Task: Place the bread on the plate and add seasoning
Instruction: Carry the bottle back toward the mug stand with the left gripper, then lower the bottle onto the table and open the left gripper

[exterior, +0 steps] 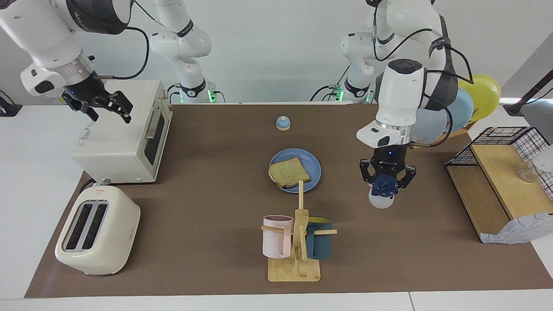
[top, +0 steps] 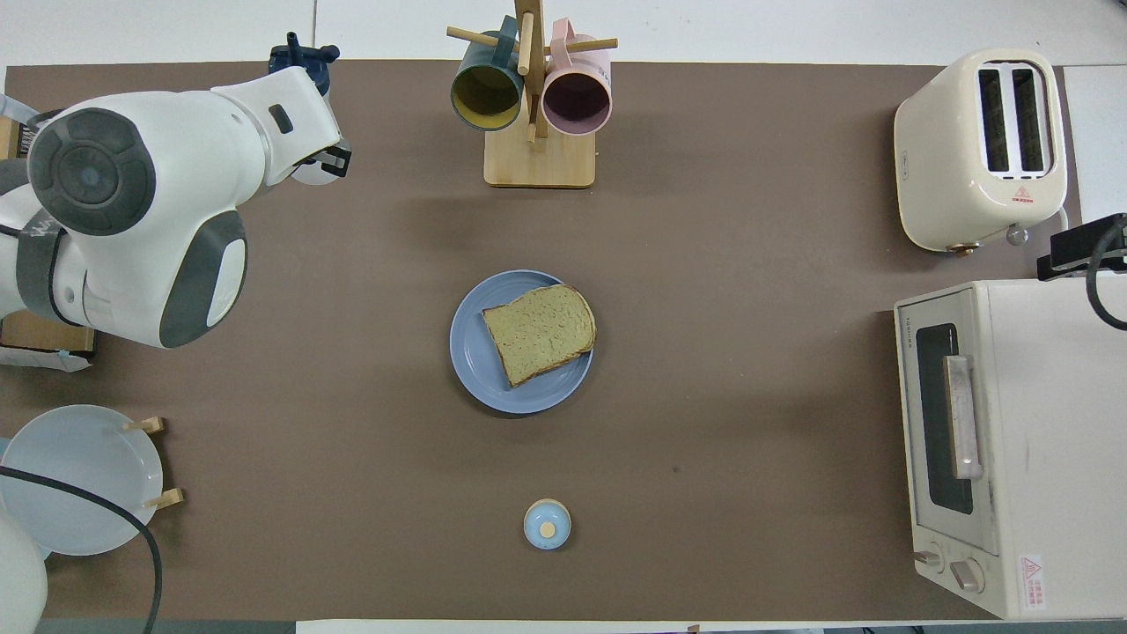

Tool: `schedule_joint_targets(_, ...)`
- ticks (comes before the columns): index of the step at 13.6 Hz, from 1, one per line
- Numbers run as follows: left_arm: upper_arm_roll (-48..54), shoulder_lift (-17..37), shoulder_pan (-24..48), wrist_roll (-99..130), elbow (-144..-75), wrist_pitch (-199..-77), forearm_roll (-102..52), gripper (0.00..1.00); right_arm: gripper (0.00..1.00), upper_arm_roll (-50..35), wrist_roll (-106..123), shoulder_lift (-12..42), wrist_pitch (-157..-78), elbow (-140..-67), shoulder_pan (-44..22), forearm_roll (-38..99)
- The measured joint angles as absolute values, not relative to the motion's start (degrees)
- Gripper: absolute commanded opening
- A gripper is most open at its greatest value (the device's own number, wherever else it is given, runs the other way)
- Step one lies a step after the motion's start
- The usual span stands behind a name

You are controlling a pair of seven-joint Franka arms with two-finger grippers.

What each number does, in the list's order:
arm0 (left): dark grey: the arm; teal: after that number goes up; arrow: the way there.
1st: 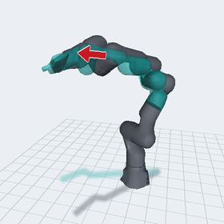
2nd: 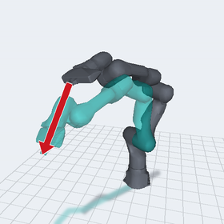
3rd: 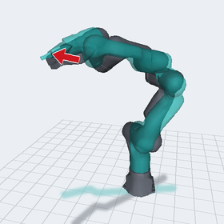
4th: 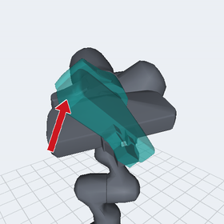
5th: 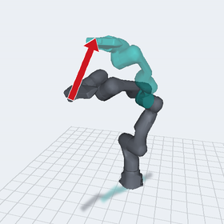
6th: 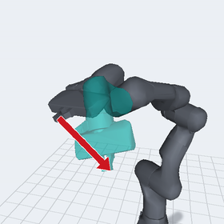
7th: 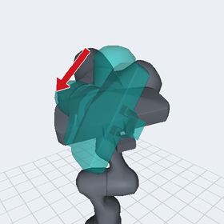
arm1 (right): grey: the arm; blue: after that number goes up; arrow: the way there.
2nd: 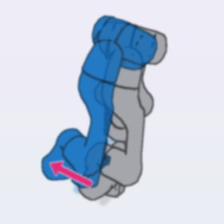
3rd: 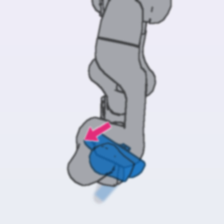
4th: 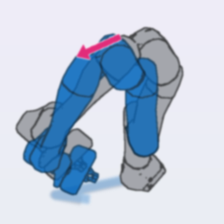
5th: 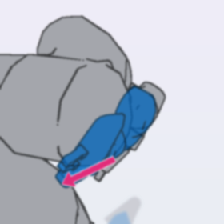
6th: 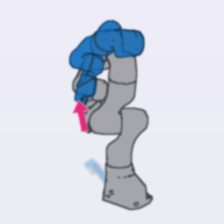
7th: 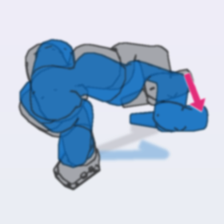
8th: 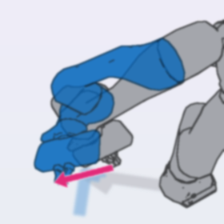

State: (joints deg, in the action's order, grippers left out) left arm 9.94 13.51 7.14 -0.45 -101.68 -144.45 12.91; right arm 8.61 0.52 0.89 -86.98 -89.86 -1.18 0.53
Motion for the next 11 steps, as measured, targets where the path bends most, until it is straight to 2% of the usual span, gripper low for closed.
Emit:
schedule_joint_targets(4, 9.94, 18.35, 4.68, 0.97, -103.75, -158.1, 9.73, 0.0, 1.0, 8.61, 0.52, 0.89, -86.98, -89.86, -1.18, 0.53)
schedule_joint_targets(11, 10.06, 30.45, 4.19, 1.36, -102.56, -177.22, 7.87, 0.0, 1.0, 8.61, 0.52, 0.89, -86.98, -89.86, -1.18, 0.53)
